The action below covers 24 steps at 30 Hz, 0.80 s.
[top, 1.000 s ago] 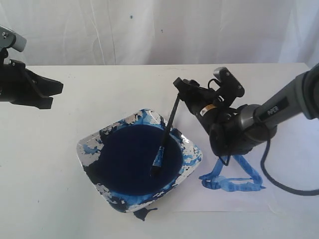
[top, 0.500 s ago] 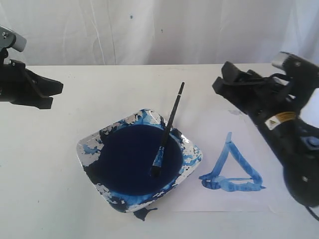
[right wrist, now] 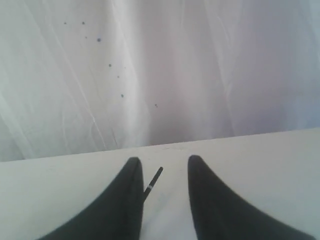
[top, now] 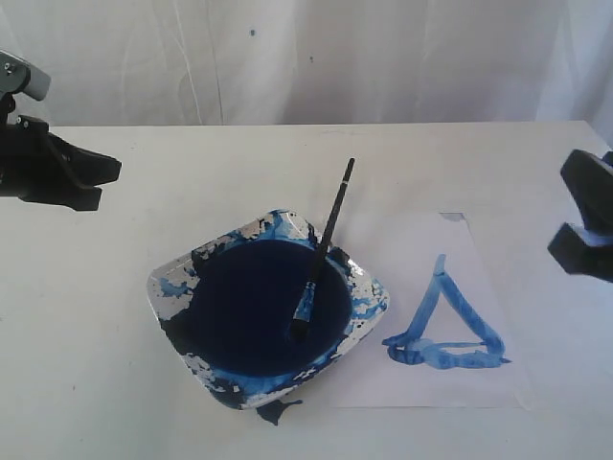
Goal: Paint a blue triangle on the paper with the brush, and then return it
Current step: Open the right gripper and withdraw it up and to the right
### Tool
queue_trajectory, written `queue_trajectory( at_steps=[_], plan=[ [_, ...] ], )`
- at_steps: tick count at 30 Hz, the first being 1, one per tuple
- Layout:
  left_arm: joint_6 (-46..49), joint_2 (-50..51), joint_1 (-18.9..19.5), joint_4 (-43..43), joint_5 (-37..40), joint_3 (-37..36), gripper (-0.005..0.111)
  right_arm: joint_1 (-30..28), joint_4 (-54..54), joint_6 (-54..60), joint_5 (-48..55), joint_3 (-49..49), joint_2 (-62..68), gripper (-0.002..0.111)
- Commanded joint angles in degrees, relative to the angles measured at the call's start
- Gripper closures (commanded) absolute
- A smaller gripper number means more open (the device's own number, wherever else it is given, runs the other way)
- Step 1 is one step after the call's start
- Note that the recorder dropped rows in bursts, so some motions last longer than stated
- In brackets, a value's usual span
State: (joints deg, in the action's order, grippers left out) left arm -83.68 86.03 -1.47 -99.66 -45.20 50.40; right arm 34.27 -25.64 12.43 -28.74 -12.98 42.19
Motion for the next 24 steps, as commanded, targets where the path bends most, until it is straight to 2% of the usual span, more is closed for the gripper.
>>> queue_trajectory(
  at_steps=[1,6,9,13,16,19,21,24],
  plan=[
    [5.23,-0.27,0.25,4.87,0.73,-2.86,0.107,0.00,-0.66,6.77,12.90,0.44,-14.92,0.082],
    [17.42,-1.91,0.25,19.19,0.65,-8.83,0.107,0.00,-0.29,7.76,16.82,0.44,-29.35,0.088],
    [22.84,-4.42,0.25,25.46,0.21,-12.62,0.107,0.00,-0.41,11.46,17.94,0.44,-36.00,0.097],
    [29.51,-9.31,0.25,33.74,-2.58,-16.97,0.107,0.00,-0.41,15.35,17.69,0.44,-41.17,0.107],
    [34.02,-13.74,0.25,37.45,-6.65,-19.75,0.107,0.00,-0.41,16.26,16.66,0.44,-42.19,0.108],
    [33.85,-17.96,0.25,39.25,-7.96,-21.07,0.107,0.00,-0.41,16.26,16.41,0.44,-42.19,0.108],
    [27.94,-20.49,0.25,40.12,-7.96,-21.24,0.107,0.00,-0.41,16.26,16.77,0.44,-42.19,0.108],
    [27.59,-21.64,0.25,40.01,-7.96,-21.24,0.107,0.00,-0.41,16.26,17.14,0.44,-42.19,0.108]
  ],
)
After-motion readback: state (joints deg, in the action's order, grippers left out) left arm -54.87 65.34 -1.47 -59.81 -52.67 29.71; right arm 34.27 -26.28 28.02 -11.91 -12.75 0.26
